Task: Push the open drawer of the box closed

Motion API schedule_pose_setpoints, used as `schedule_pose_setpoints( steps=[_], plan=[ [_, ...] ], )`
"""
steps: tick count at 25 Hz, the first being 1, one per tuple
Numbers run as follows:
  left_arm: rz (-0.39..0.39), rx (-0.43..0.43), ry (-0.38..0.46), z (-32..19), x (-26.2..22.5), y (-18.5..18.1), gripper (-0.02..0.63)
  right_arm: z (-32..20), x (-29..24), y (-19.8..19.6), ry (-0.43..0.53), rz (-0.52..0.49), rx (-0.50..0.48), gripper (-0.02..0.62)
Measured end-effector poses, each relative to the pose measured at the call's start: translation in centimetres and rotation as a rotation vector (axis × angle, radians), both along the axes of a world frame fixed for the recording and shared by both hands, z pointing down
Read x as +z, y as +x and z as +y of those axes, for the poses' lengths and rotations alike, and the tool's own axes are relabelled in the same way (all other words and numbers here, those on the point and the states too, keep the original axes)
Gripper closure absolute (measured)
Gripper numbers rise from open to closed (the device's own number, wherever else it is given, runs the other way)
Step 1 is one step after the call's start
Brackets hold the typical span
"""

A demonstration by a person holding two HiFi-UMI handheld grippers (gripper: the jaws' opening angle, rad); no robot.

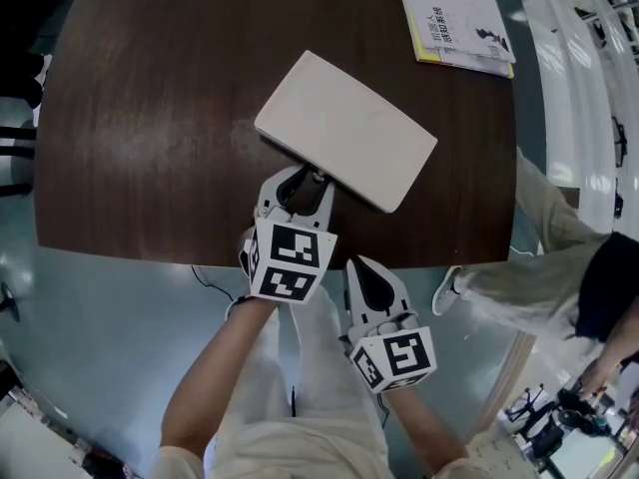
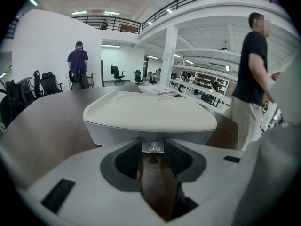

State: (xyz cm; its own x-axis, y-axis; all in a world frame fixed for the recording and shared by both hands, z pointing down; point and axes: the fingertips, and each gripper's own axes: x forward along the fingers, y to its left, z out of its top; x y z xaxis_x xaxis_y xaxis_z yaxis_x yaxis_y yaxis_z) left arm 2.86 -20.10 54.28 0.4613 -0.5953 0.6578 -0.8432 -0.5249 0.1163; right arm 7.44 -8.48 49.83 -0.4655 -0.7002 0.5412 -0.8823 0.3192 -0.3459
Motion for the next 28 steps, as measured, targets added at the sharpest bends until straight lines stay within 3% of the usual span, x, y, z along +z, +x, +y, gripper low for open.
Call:
schedule_pose_setpoints(
  steps=[18,28],
  plan=[
    [0.048,0.009,-0.029,-0.2,-0.4,0.0,0.457,0.3,-0.6,0.5,0.010,0.010,0.026,0.589],
    [0.046,0.019,-0.033,3.7,-4.4,-2.2,0.470,1.9,-3.3,0.0,0.051,0.042,0.024,0.589]
  ],
)
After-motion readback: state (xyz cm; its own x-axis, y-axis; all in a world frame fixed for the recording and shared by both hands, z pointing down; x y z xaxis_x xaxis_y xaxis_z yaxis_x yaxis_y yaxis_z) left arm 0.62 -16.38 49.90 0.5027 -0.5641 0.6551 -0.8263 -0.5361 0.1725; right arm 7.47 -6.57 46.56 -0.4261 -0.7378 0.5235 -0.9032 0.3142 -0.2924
